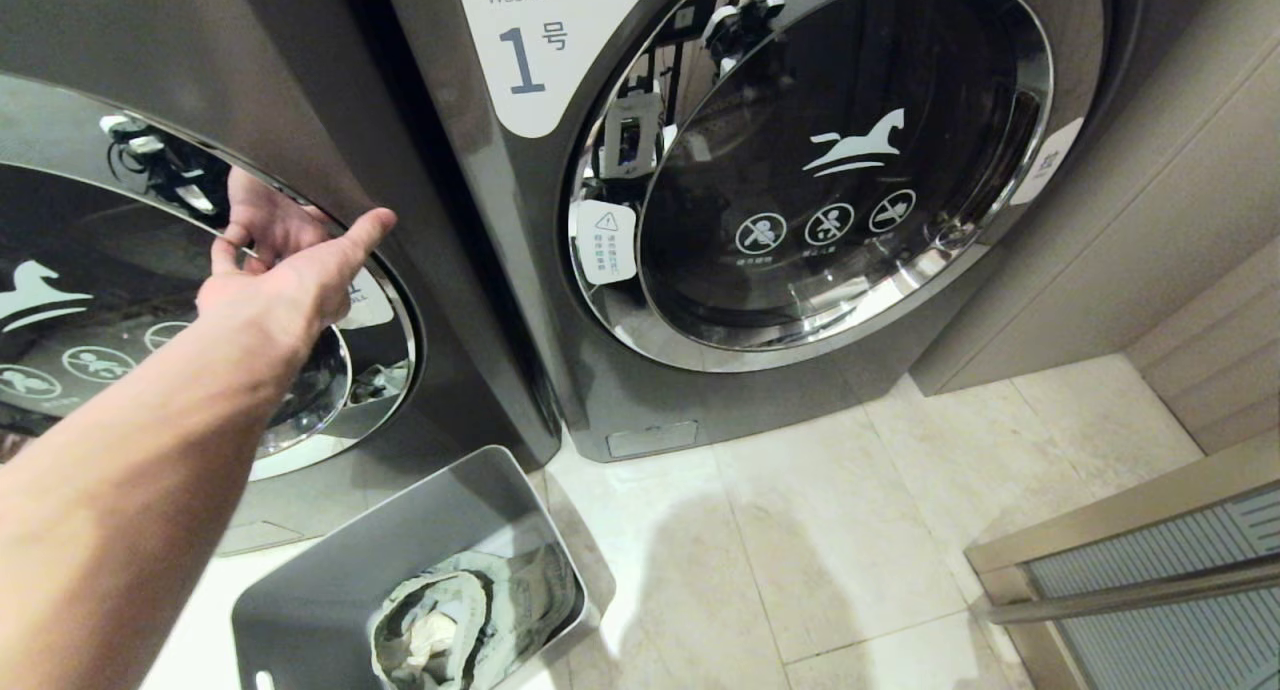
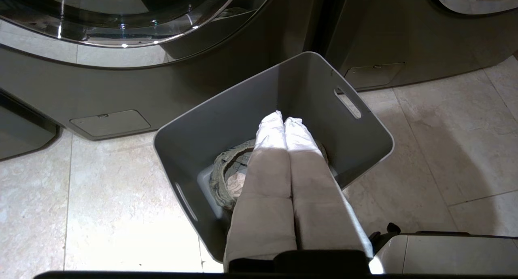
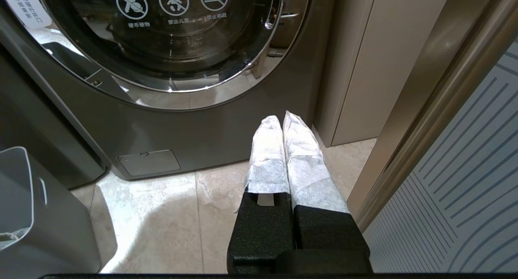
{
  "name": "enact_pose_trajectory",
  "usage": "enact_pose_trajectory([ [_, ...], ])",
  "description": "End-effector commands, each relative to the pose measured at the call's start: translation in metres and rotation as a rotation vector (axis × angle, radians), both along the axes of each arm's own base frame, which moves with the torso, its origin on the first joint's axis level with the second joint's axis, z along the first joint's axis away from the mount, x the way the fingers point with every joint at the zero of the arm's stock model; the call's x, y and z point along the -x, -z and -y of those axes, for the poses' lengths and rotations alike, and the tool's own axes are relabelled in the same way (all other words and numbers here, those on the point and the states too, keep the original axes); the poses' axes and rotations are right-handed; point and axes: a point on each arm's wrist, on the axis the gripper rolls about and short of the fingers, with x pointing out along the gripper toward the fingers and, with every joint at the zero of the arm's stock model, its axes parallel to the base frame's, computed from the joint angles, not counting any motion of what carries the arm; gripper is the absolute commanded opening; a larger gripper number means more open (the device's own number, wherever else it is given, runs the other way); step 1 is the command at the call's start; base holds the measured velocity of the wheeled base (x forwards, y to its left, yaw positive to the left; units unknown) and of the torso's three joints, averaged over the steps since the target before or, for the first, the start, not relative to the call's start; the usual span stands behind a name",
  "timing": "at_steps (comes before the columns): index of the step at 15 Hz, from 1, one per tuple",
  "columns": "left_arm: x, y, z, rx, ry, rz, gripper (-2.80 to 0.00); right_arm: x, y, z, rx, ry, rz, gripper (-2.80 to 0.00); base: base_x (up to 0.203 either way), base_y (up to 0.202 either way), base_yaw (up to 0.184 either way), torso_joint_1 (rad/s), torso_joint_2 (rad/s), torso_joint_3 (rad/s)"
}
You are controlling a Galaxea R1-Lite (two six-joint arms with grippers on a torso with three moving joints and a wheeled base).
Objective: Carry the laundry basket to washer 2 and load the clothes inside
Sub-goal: Open the lid of the washing machine
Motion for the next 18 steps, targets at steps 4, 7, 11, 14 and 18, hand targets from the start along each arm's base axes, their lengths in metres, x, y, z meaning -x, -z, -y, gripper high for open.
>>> enact_pose_trajectory([
  [4, -0.0001, -0.0001, 0.0, 0.0, -0.001, -0.001, -2.8, -0.0041, 0.0107, 0.0, 0.0, 0.0, -0.039, -2.8, 0.0, 0.0, 0.0, 0.0, 0.0, 0.0],
  [7, -0.0001, -0.0001, 0.0, 0.0, 0.0, -0.001, -2.8, -0.0041, 0.0107, 0.0, 0.0, 0.0, -0.039, -2.8, 0.0, 0.0, 0.0, 0.0, 0.0, 0.0],
  [11, -0.0001, -0.0001, 0.0, 0.0, -0.001, -0.001, -2.8, -0.0041, 0.0107, 0.0, 0.0, 0.0, -0.039, -2.8, 0.0, 0.0, 0.0, 0.0, 0.0, 0.0],
  [14, -0.0001, -0.0001, 0.0, 0.0, -0.001, -0.001, -2.8, -0.0041, 0.0107, 0.0, 0.0, 0.0, -0.039, -2.8, 0.0, 0.0, 0.0, 0.0, 0.0, 0.0],
  [18, -0.0001, -0.0001, 0.0, 0.0, -0.001, -0.001, -2.8, -0.0041, 0.0107, 0.0, 0.0, 0.0, -0.039, -2.8, 0.0, 0.0, 0.0, 0.0, 0.0, 0.0],
])
